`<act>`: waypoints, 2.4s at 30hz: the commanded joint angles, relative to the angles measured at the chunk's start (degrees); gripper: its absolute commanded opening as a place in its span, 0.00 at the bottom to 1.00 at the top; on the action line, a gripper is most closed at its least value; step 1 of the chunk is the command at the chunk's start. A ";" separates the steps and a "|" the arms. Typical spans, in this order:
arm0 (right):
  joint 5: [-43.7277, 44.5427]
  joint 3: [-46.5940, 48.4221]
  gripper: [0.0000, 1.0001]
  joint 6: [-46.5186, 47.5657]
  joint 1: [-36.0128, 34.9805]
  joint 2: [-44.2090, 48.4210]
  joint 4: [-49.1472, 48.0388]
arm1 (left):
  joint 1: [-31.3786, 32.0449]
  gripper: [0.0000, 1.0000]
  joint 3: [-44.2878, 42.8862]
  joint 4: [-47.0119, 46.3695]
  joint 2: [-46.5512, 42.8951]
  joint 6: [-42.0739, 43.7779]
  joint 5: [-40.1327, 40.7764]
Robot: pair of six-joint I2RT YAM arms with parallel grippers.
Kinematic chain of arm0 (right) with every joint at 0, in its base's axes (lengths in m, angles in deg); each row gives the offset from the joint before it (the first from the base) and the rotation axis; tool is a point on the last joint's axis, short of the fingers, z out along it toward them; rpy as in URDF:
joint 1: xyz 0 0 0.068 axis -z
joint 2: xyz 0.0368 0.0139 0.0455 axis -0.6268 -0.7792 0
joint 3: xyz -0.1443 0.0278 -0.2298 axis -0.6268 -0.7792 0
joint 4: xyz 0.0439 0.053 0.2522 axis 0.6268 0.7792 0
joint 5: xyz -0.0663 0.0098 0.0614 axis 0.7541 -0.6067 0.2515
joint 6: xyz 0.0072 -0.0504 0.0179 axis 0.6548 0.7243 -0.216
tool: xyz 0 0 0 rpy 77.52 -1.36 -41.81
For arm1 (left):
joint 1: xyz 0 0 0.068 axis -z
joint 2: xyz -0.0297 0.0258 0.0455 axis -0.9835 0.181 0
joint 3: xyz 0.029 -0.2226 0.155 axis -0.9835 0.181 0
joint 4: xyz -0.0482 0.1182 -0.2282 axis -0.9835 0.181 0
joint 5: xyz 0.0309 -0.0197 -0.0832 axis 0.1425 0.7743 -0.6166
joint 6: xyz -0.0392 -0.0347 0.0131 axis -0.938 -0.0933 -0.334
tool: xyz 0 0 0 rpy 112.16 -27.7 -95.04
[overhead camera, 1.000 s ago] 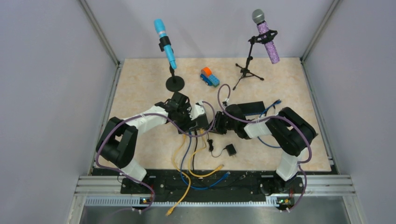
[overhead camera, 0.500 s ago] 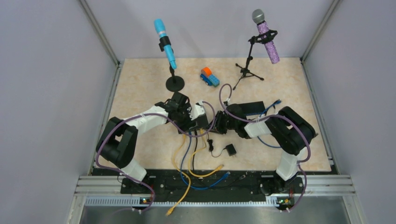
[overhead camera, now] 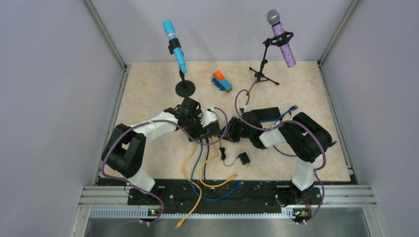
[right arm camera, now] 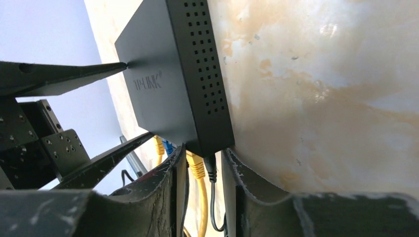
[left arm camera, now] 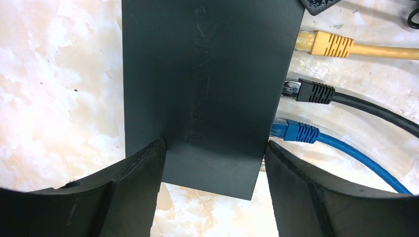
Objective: Pull the plug from the switch port
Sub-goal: Pull the power from the switch port.
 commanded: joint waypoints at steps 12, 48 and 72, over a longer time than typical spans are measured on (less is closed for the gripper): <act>2.12 0.09 0.15 1.65 1.15 -1.34 -0.59 | -0.42 0.75 1.30 5.63 3.49 -0.37 -0.35; -2.28 0.71 0.27 9.87 1.11 0.10 2.57 | -0.41 0.74 0.93 5.76 4.99 -0.58 -0.29; -2.26 0.22 0.00 8.63 1.10 0.67 2.33 | -0.45 0.74 1.07 5.09 5.75 -1.52 -0.59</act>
